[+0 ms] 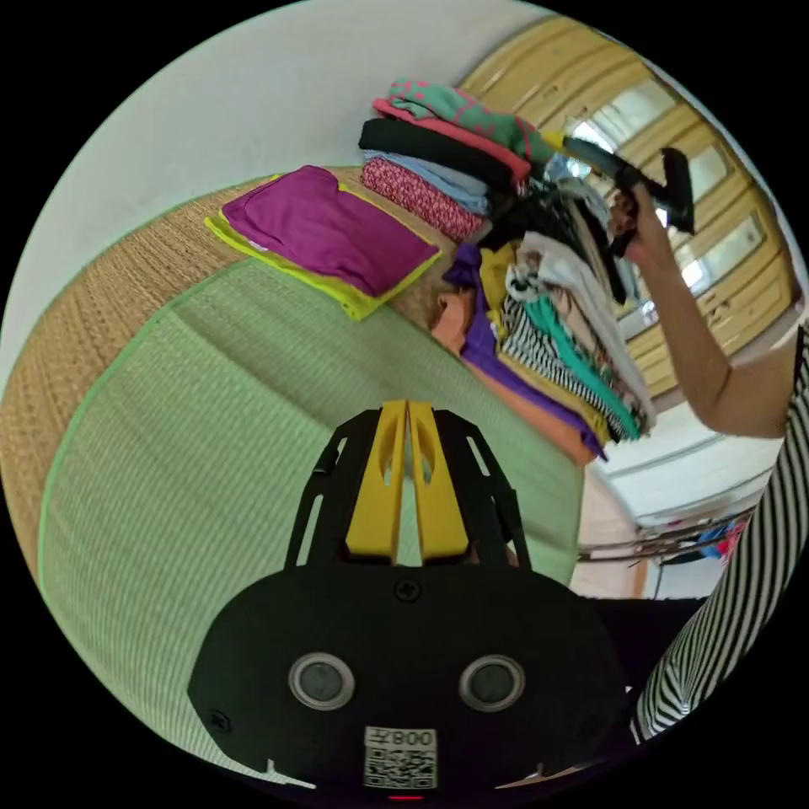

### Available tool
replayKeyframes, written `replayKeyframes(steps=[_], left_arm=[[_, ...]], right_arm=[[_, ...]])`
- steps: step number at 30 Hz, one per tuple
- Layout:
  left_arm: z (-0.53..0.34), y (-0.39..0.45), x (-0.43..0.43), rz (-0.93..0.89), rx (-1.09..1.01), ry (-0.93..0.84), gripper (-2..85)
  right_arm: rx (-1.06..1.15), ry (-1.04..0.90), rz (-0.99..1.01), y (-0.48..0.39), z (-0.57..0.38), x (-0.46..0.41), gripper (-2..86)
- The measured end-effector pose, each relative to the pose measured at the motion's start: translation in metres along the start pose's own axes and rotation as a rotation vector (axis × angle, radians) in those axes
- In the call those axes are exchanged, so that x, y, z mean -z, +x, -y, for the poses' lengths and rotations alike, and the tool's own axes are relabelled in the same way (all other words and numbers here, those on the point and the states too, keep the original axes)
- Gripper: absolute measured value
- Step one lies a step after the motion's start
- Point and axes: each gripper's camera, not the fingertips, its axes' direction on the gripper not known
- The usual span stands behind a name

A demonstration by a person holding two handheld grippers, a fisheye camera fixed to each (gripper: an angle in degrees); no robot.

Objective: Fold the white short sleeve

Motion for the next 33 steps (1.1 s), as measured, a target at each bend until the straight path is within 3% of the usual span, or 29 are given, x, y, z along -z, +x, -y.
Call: replayKeyframes(steps=[2,6,13,17,20,28,33], left_arm=[[-0.027,0.022,-0.002,0.065,-0.062,-0.077,0.2],[-0.086,0.06,-0.019,0.159,-0.124,-0.225,0.3],[-0.142,0.087,-0.006,0.159,-0.076,-0.119,0.3],[-0.165,0.1,0.005,0.0,-0.057,-0.215,0.2],[-0.195,0.117,0.026,-0.035,-0.051,-0.165,0.2],[-0.293,0.159,0.103,-0.032,0.003,-0.066,0.2],[-0.37,0.189,0.161,-0.039,0.062,0.0,0.3]], right_arm=[[-0.037,0.163,-0.069,-0.036,-0.049,0.06,0.4],[-0.071,0.293,-0.072,-0.08,-0.112,0.116,1.1],[-0.169,0.062,-0.141,-0.123,-0.189,0.123,7.4],[-0.195,-0.071,-0.111,-0.143,-0.223,0.099,10.6],[-0.177,-0.147,-0.169,-0.167,-0.244,0.084,10.2],[-0.25,-0.173,-0.285,-0.203,-0.294,0.102,1.4],[-0.309,-0.066,-0.143,-0.224,-0.317,0.162,0.4]])
